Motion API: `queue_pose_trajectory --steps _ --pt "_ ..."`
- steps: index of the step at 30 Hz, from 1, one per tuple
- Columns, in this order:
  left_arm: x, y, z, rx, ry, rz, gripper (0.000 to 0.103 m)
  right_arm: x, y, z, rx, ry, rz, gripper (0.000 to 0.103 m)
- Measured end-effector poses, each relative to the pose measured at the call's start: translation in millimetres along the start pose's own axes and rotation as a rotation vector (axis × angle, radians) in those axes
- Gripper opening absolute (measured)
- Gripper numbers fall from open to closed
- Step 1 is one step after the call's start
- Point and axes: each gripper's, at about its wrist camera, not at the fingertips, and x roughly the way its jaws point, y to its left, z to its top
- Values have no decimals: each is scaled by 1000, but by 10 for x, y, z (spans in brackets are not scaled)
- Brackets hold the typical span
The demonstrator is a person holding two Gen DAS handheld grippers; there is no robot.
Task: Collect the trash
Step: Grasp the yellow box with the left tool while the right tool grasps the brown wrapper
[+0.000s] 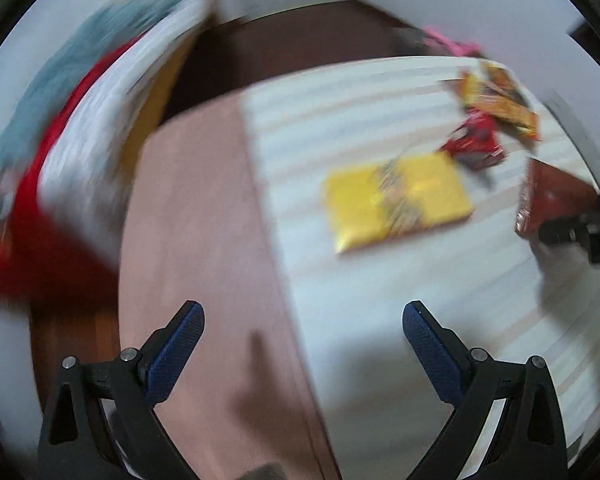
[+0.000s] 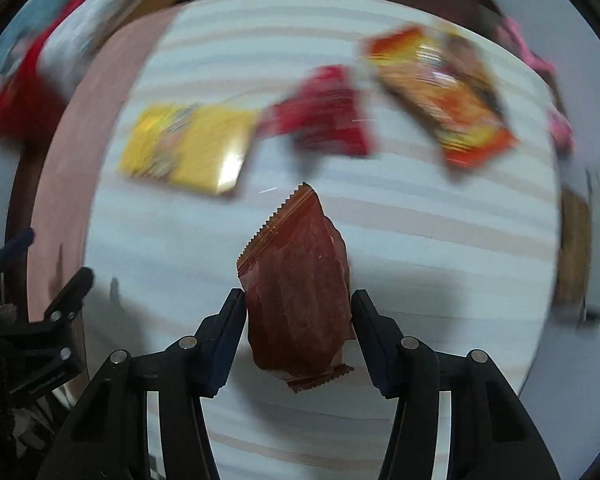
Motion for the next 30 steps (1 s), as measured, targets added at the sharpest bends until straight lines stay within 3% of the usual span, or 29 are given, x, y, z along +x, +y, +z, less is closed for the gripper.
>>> queue_pose_trajectory --steps 3,5,7,9,11,12,13,16,18,19,21,22,23,24,26,29,30 --pt "146 -269 368 275 4 -8 102 -25 -347 137 100 6 -10 56" --pt "312 -468 496 447 60 -18 102 -9 -508 232 129 19 -19 56" --pt "453 -618 553 562 123 -37 103 19 -597 300 132 35 -27 56" --pt "480 -662 637 603 129 -86 100 70 -687 379 140 50 -21 56" --pt "498 -629 747 577 144 -141 94 79 -715 399 142 46 -1 56" --pt "501 -614 790 557 143 -169 76 91 -704 426 143 51 10 56" --pt "533 -590 854 529 153 -185 67 109 -682 450 149 57 19 56" --pt "534 -526 906 466 132 -204 63 161 -642 442 154 66 38 57" --pt "490 -504 922 384 134 -217 55 183 -658 445 151 56 45 57" --pt "467 -471 933 323 146 -219 46 179 -653 437 149 49 46 57" --pt "464 -374 945 159 208 -209 42 178 -651 415 151 40 48 57" --pt "494 -263 938 22 265 -214 41 174 -646 406 153 35 59 57" --pt "475 -215 944 -26 251 -241 41 159 -606 384 152 33 66 56" --pt "439 -210 954 -31 216 -264 41 157 -589 374 150 32 72 56" --pt "425 -269 982 33 176 -220 42 156 -560 360 148 30 73 56" --pt "410 -375 1066 168 140 -268 46 140 -503 345 140 30 68 56" --pt "422 -396 1039 214 142 -275 55 136 -493 346 139 31 65 56"
